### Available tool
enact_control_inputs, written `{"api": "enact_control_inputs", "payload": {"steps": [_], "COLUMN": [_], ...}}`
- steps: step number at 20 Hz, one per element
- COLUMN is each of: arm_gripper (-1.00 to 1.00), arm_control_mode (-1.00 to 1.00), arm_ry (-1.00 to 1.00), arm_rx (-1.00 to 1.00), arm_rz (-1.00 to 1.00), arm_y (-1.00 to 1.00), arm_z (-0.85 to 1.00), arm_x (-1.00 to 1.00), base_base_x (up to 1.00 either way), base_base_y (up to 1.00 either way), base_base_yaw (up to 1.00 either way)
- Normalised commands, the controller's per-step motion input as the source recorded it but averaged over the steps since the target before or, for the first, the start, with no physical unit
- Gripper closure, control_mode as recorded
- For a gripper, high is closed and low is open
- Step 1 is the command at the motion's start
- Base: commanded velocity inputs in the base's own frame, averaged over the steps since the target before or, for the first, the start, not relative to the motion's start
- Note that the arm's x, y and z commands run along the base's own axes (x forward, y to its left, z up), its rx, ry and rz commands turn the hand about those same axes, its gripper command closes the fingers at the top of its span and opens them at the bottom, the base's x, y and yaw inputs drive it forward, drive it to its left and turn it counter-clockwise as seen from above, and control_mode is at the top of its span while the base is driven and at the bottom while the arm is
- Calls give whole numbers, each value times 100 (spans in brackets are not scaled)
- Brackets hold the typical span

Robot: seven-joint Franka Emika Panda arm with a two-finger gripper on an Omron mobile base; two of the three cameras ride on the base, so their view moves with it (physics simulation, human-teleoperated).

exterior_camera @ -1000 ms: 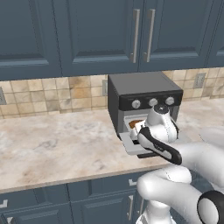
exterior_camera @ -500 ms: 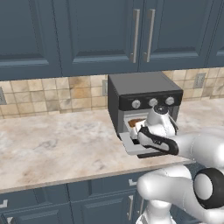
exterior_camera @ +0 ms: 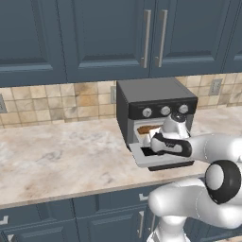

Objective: Pull the toaster oven rack outwards. Pick up the baguette from the plate and place it on the toaster oven rack. Close the toaster oven door fully and set the temperature to the lowest setting.

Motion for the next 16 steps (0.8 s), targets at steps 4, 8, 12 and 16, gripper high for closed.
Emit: {"api": "enact_control_inputs", "payload": {"steps": [4,8,12,16], "arm_gripper": [-100,-100,-100,-100], "arm_control_mode": [-100,-100,-100,-100], "arm_ry": [-11,-20,-29,-29], "arm_rx": [9,6,4,2], "arm_rz": [-2,-1,-1,-1], "arm_y": [-9,-2,0,0], "arm_z": [-10,-17,-25,-15], "arm_x": [29,24,14,16], "base_base_x": [0,0,0,0], "base_base_y": [0,0,0,0], "base_base_yaw": [0,0,0,0]}}
